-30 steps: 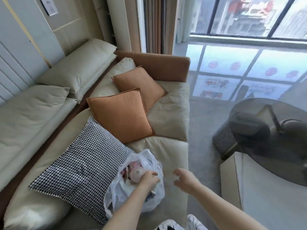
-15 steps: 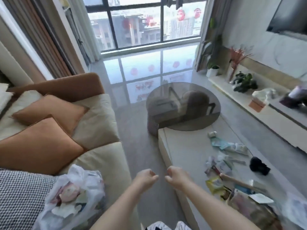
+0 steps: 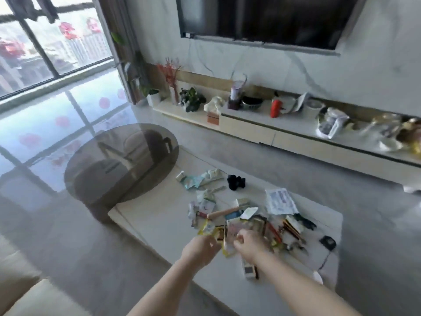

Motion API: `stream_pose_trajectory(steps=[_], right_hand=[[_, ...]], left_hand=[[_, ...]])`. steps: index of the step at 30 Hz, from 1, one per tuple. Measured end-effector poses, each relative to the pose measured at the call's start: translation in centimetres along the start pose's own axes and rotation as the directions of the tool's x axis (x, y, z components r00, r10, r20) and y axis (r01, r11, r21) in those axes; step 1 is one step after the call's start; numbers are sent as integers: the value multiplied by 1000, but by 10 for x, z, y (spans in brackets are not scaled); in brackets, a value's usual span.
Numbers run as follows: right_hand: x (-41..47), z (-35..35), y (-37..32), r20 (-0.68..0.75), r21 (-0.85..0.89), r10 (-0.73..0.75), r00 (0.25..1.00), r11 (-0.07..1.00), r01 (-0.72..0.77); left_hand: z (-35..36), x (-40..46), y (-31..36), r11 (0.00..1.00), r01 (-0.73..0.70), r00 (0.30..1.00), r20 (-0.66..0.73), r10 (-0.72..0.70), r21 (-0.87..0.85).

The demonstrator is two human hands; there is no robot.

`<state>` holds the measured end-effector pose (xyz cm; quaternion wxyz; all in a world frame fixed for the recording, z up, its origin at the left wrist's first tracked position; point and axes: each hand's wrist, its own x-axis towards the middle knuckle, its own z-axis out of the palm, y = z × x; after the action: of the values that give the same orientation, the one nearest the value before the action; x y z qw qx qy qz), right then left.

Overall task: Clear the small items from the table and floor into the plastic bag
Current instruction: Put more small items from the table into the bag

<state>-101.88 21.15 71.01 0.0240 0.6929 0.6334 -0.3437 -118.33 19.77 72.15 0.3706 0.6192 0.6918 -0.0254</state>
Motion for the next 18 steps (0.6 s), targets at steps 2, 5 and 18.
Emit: stream_pose_trajectory(steps=[2,5,18], right_hand=[[-3,-7,18,-51,83,103,993,992,-99],[-14,-13,44,-99,167,258,961,956,-240],[-56,-4,147,-130,421,540,832,790,-447]], left_hand=[[5,12,15,993,-94,994,58,89,78],[17,29,33,980,-178,976,147,163,93],[73,43,113,857,-445,864,376,335,259]])
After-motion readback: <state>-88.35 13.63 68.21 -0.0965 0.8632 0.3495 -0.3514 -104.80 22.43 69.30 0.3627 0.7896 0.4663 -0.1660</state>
